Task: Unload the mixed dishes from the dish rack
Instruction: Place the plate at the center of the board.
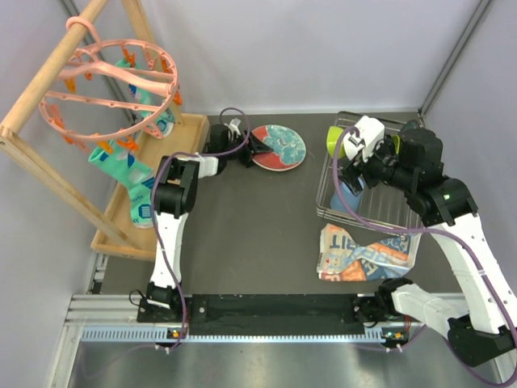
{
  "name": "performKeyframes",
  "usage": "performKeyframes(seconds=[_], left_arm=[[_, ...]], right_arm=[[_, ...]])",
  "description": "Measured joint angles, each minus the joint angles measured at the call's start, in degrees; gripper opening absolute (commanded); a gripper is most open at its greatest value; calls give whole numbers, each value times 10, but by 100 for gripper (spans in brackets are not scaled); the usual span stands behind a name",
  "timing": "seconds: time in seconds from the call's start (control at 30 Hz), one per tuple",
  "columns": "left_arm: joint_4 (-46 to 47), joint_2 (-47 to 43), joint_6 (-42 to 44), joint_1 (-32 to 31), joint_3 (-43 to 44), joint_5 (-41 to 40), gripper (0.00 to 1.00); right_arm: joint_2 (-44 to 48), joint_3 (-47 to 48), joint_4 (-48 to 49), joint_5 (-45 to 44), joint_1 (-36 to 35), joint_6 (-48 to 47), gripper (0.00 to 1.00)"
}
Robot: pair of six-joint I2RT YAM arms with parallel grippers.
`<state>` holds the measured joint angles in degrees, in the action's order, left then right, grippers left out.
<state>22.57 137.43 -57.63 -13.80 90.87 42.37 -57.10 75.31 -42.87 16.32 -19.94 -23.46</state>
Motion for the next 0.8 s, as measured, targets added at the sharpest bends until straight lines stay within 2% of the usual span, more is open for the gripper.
performKeyframes(seconds=[0.67,0.8], left_arm=[[-77,-64,95,2,-47,-35,71],[-85,-73,105,3,-56,-39,71]], right_arm=[[13,-23,5,-56,2,-5,81],[14,-26,5,-67,3,-5,85]])
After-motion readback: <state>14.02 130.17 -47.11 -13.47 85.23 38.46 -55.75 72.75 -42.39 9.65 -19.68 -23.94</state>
